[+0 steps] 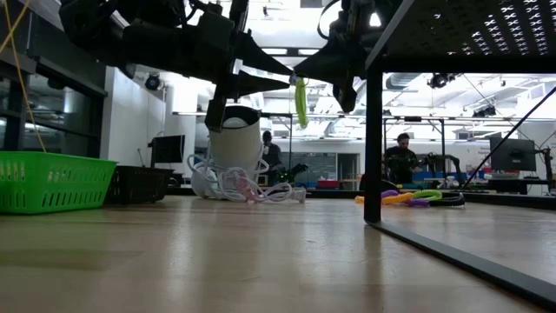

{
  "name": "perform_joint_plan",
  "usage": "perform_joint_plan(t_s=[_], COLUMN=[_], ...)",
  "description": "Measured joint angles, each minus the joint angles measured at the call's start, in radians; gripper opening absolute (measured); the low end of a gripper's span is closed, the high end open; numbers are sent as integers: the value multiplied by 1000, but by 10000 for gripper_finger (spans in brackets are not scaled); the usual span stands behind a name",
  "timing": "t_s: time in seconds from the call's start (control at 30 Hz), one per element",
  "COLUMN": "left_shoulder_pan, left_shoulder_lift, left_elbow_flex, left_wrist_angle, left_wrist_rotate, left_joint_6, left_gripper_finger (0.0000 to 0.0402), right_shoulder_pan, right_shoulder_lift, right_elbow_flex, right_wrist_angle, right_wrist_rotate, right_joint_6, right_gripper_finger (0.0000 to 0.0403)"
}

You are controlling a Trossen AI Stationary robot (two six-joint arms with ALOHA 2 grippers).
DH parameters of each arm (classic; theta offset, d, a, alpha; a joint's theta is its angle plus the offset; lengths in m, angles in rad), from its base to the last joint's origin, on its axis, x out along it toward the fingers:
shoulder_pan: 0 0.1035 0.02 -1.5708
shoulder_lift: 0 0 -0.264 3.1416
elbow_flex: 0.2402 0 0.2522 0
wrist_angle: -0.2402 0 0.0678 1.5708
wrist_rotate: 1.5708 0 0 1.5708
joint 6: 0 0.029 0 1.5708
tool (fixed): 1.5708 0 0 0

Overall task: Pick & Place Office Desk Supplies
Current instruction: Put the green coil keychain into the black bin

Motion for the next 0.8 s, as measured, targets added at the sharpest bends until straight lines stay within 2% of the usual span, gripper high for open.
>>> perform_joint_plan(t_s=[0.6,0.8], left_shoulder_pan=[0,0], left_shoulder_lift=[0,0], left_elbow_flex=[0,0], left_wrist_angle=[0,0], left_wrist_rotate=[0,0], left_joint_6=[89,167], left_gripper_finger=[73,73], right_shoulder_pan=[1,1], right_shoulder_lift=[0,0], right_elbow_flex=[0,0], right_wrist_angle=[51,61], right_wrist_rotate=[-35,-47], right_joint_6=[49,53], right_gripper_finger=[2,2])
